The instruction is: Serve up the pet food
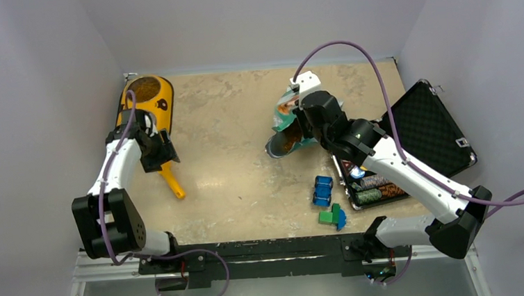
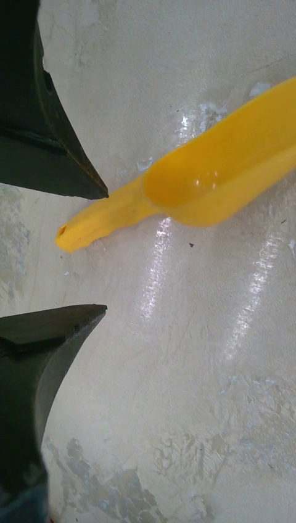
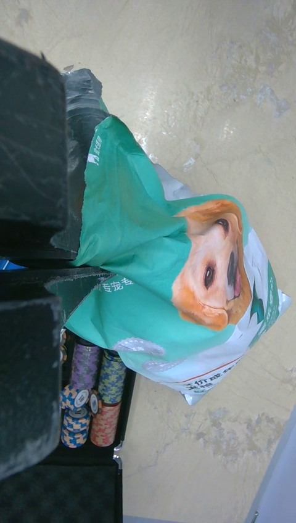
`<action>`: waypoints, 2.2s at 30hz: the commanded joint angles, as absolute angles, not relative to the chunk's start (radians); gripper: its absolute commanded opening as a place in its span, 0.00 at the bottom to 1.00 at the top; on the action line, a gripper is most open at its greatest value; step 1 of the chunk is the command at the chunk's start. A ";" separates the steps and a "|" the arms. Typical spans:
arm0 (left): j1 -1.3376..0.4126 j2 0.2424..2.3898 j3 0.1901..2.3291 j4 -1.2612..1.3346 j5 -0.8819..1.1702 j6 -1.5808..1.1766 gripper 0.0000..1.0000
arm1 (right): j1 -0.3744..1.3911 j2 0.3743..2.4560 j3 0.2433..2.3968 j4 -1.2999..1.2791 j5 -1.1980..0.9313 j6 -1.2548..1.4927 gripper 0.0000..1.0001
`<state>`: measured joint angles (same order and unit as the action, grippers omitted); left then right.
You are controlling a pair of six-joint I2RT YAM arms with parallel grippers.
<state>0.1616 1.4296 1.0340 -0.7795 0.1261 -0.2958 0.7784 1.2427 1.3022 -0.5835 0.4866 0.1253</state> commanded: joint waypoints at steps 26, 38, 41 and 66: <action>-0.694 1.325 1.224 -0.365 0.268 -0.261 0.67 | 0.843 1.205 1.373 -0.474 0.423 0.110 0.00; -0.720 1.539 1.415 -0.494 0.080 -0.278 0.29 | 0.857 1.200 1.387 -0.483 0.383 0.093 0.00; -0.720 1.544 1.465 -0.581 -0.042 -0.341 0.00 | 0.863 1.198 1.381 -0.482 0.367 0.076 0.00; -0.709 1.267 1.651 -1.005 -0.357 -0.927 0.00 | 0.911 1.013 1.256 -0.447 -0.105 -0.055 0.80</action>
<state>-0.7200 1.2877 1.5078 -0.9852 -0.2970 -0.8200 0.9031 1.1133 1.3022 -0.4988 0.0227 -0.0086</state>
